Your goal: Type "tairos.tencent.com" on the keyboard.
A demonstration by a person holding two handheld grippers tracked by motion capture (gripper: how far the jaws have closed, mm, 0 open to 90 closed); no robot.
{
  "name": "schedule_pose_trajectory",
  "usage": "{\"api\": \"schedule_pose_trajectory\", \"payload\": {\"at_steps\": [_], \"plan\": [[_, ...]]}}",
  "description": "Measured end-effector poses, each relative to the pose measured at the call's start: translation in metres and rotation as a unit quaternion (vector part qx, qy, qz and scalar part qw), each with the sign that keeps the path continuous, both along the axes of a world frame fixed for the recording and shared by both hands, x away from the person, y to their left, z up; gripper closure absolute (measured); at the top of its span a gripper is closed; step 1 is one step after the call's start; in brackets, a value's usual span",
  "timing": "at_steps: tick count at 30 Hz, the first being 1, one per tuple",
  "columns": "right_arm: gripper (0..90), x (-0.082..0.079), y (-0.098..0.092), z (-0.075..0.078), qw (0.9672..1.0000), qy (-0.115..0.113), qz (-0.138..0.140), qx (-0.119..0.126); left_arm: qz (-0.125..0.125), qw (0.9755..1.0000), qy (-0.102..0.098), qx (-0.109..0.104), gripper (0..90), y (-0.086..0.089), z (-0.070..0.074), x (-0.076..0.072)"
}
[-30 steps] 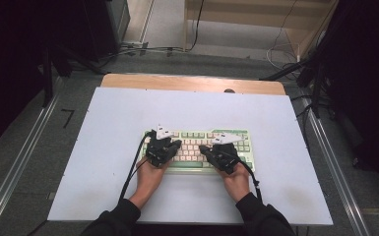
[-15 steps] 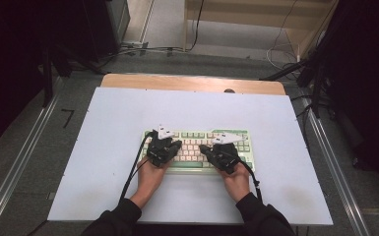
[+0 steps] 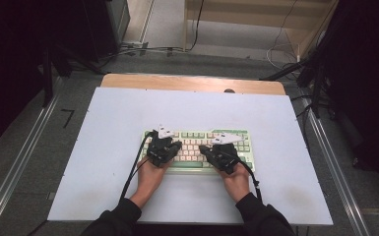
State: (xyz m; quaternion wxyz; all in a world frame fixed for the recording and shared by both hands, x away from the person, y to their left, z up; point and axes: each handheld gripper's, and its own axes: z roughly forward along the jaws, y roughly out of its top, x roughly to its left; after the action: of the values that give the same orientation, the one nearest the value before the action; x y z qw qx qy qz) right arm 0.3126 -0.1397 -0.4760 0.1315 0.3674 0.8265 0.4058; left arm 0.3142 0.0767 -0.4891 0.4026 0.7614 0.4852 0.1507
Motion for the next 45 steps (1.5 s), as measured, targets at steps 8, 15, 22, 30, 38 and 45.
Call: {"api": "schedule_pose_trajectory", "payload": {"at_steps": [8, 15, 22, 30, 38, 45], "plan": [[87.3, 0.0, 0.0, 0.0, 1.0, 0.0, 0.0, 0.001, 0.0, 0.9997, -0.02, -0.015, 90.0, 0.002, 0.009, -0.005], [87.3, -0.001, 0.0, 0.001, 1.0, 0.001, 0.0, 0.001, 0.001, 0.9995, -0.024, -0.023, 90.0, 0.006, 0.013, -0.008], [87.3, -0.001, 0.0, 0.001, 1.0, 0.001, -0.001, 0.002, 0.006, 0.9994, -0.023, -0.025, 90.0, 0.013, 0.015, -0.009], [87.3, -0.001, 0.0, 0.001, 1.0, 0.001, -0.001, 0.002, 0.014, 0.9994, -0.022, -0.024, 90.0, 0.022, 0.015, -0.01], [87.3, -0.002, 0.0, 0.001, 1.0, 0.001, 0.0, 0.003, 0.024, 0.9993, -0.021, -0.017, 90.0, 0.03, 0.012, -0.01], [87.3, -0.002, -0.001, 0.002, 1.0, 0.001, 0.0, 0.003, 0.034, 0.9993, -0.015, -0.011, 90.0, 0.035, 0.008, -0.008]]}}
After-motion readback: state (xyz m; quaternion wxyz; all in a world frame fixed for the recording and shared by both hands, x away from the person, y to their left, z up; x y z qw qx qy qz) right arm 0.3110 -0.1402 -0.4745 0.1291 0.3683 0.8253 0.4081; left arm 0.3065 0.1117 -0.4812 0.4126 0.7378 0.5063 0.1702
